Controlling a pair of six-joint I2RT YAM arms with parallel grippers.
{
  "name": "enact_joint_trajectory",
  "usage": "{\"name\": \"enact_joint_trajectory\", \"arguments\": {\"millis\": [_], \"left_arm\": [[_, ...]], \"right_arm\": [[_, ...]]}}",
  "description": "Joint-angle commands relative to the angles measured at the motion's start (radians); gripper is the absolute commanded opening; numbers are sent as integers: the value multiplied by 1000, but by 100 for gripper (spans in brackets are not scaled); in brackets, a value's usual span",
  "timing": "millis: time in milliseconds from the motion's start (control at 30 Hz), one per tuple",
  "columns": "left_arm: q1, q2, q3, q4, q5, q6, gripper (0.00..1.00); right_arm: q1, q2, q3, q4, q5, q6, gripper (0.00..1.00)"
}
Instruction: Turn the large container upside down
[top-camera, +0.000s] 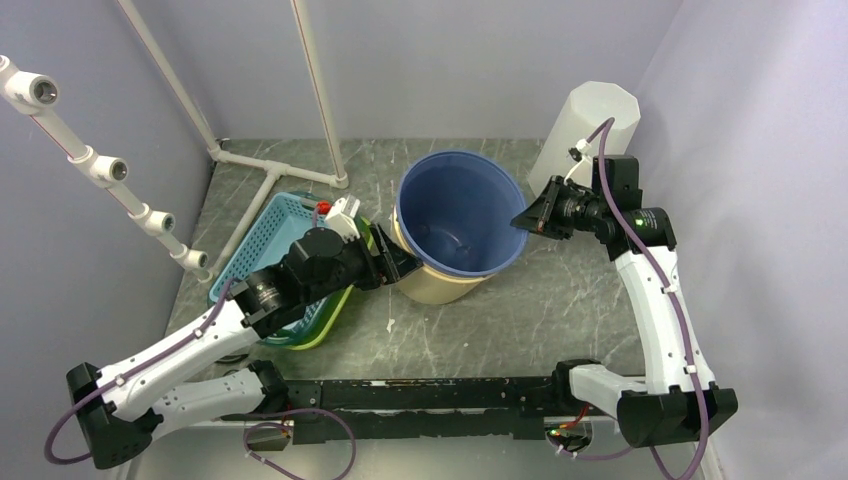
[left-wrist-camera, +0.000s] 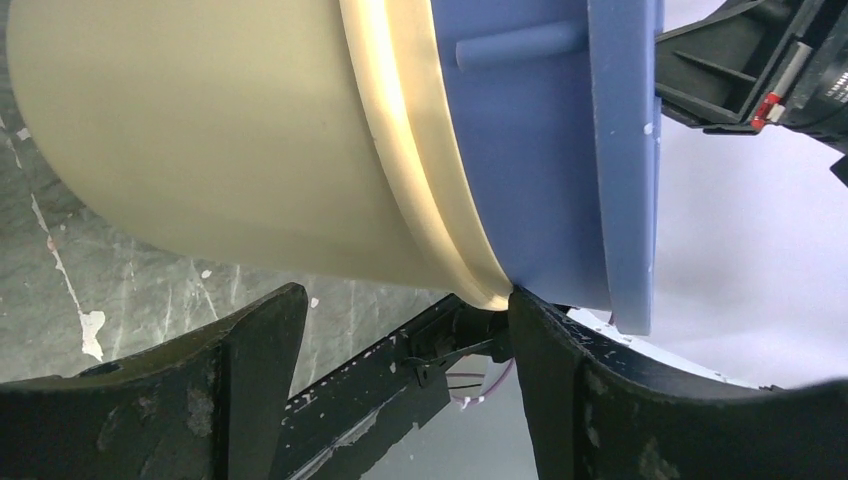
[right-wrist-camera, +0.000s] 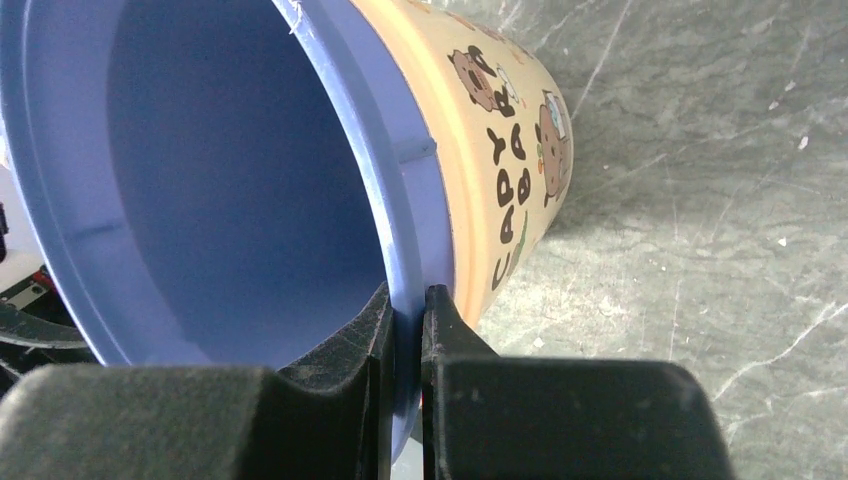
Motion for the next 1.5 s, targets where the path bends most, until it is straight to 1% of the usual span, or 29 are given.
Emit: {"name": "enact_joint_trajectory", "arguments": {"millis": [0,167,333,467,667,767,1000,1133,1200,1333,1467], "left_arm": [[5,41,48,-30,-102,-21,78],[4,45,96,-167,-157,-16,78],[5,34,85,-182,-172,-14,78],[5,48,86,-192,-157,-13,78],[4,72,112,-263,-167,-12,79],[5,71,118,-292,-179,-14,79],[5,48,143,-346,-202,1,79],[5,9,158,-342,-196,33,79],[4,-20,165,-327,-193,53,81],[5,-65,200,-306,-192,87,85],[4,-72,257,-286,-169,143,90]], "right_arm": [[32,-54,55,87,-413,70,0],[29,-68,41,126,-464,104,0],[23,-66,65,110,-459,100,0],[22,-64,70,119,-464,108,0],[15,-65,83,123,-459,110,0],[14,-54,114,70,-405,76,0],[12,-46,138,7,-285,33,0],[12,-30,183,-93,-94,-29,0],[12,-26,192,-123,-24,-48,0],[12,-21,186,-152,38,-86,0],[13,-18,172,-157,39,-106,0]]}}
